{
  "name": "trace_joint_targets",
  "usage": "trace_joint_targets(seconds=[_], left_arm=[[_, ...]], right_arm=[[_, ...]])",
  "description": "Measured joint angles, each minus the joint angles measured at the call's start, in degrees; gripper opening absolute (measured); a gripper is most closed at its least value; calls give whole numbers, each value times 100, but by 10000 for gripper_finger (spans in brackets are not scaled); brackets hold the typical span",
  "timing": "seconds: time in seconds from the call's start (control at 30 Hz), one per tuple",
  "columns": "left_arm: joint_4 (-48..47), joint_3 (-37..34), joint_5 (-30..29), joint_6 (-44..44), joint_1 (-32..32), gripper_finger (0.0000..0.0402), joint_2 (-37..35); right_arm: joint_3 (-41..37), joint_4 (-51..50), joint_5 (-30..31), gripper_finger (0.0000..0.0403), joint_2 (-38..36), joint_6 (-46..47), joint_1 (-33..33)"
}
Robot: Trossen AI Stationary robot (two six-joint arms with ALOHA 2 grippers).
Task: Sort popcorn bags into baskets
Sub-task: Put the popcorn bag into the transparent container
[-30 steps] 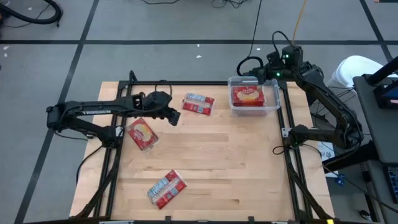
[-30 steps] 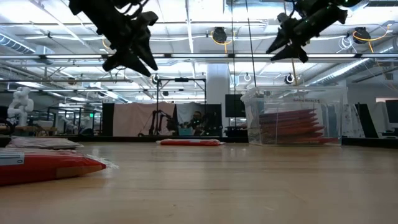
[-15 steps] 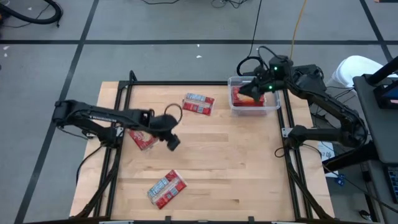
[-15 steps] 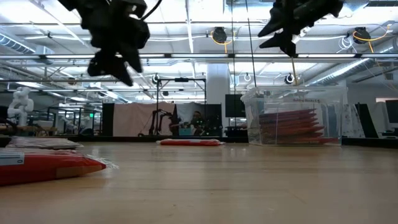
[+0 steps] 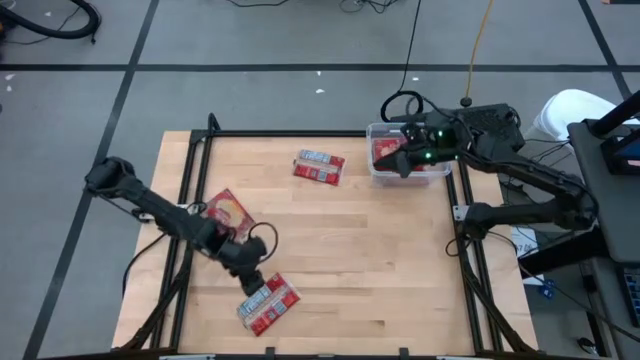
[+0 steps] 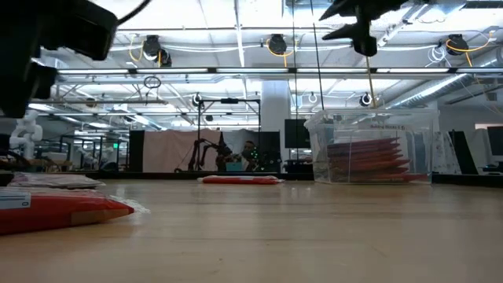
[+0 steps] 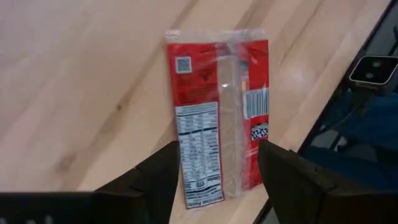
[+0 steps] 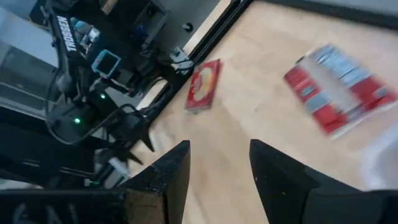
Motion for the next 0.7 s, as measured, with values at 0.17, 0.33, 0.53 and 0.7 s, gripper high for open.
trace_joint_targets(seconds=[0.17, 0.33, 0.53, 0.7], left_arm=[[565, -162, -458, -55, -958, 191, 0], [768, -324, -880, -773, -1747, 194, -2], [857, -329, -1515, -956, -2605, 262, -2], [771, -329, -1623, -698, -3071, 302, 194]], right_arm=[[0, 2, 575, 157, -17, 750, 932], [0, 2, 1361, 157, -15, 1250, 1950], [0, 2, 2176, 157, -13, 1690, 2913], [0, 2, 2487, 157, -13, 1791, 3385]])
